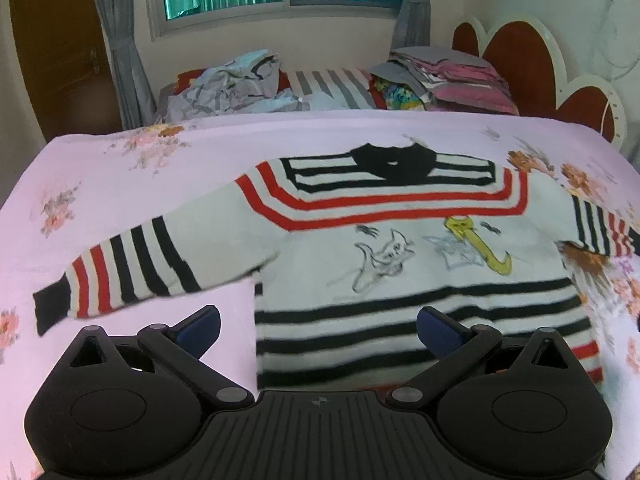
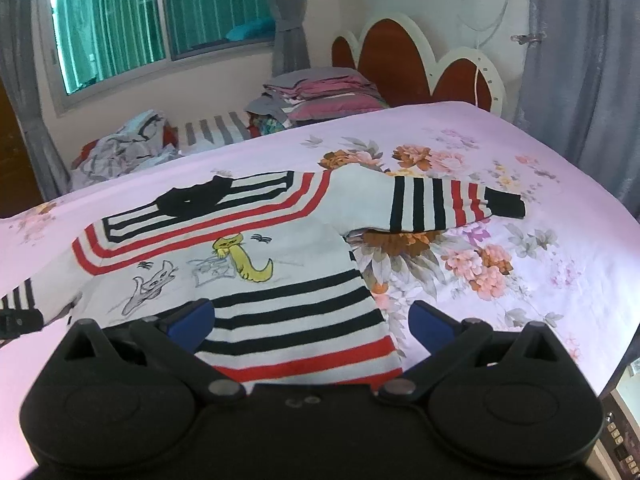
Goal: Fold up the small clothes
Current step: 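Grasp the black cuff of the sleeve with the right gripper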
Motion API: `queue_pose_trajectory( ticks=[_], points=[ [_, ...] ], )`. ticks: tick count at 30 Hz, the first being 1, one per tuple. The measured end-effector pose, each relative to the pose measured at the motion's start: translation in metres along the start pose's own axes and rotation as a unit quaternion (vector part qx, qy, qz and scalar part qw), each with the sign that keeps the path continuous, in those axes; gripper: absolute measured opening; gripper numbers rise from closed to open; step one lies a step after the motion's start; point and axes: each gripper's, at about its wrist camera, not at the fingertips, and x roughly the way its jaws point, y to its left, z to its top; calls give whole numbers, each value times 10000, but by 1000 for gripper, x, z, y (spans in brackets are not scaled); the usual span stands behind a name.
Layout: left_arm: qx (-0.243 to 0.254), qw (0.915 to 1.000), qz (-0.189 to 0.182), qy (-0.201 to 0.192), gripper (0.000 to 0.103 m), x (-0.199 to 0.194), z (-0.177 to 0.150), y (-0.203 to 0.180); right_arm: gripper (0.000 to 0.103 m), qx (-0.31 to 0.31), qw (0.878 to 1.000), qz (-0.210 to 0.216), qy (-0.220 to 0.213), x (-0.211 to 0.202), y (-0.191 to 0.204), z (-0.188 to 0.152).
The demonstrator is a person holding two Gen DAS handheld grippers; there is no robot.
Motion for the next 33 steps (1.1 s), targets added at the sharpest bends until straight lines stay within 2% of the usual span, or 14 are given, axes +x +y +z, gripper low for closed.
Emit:
queue_pose_trajectory(
  ticks=[7, 10, 13, 17, 19, 24, 27, 33],
  points=[
    [-3, 9995, -295, -103, 103, 30, 12, -1, 102, 142, 9998, -125, -90, 21, -18, 10],
    [-58, 9991, -415, 16, 103, 45, 17, -8, 102, 58, 9995, -239, -197, 32, -33, 17],
    [-157, 9987, -447, 177, 103, 62, 20, -18, 99, 137, 9994, -284, -122, 51, -52, 26],
    [-266, 9993, -242, 139, 103, 81, 23, -34, 92, 243, 9991, -351, -15, 86, -87, 37],
    [-227, 9995, -92, 176, 103, 93, 26, -46, 85, 302, 9988, -380, 86, 107, -107, 43],
    [-97, 9996, 184, 212, 103, 116, 37, -77, 83, 475, 9972, -500, 290, 163, -160, 60],
    [-156, 9992, 286, 252, 103, 131, 44, -93, 79, 661, 9953, -572, 428, 195, -191, 70],
    [-269, 9979, 491, 318, 103, 158, 56, -118, 78, 1159, 9882, -690, 727, 252, -247, 83]
  ],
)
